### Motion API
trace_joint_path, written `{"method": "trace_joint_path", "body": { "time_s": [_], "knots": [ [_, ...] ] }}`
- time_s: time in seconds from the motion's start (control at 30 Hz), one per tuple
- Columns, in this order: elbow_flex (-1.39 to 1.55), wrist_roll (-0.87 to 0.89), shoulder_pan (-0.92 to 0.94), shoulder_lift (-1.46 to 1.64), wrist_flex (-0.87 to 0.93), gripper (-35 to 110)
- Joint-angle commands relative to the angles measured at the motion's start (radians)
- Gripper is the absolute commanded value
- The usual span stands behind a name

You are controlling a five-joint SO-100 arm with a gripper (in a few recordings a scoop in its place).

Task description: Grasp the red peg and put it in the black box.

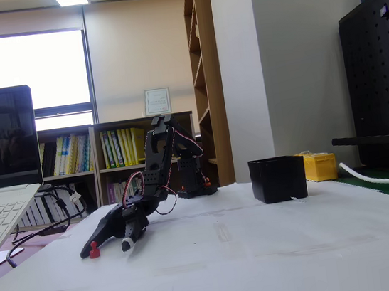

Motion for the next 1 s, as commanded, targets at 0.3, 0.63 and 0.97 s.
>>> {"method": "trace_joint_path", "body": {
  "time_s": [0.3,0.63,0.97],
  "knots": [
    [-0.061,-0.081,-0.005,-0.087,0.060,37],
    [-0.061,-0.077,-0.005,-0.087,0.060,37],
    [-0.060,-0.072,-0.008,-0.081,0.055,9]
  ]
}}
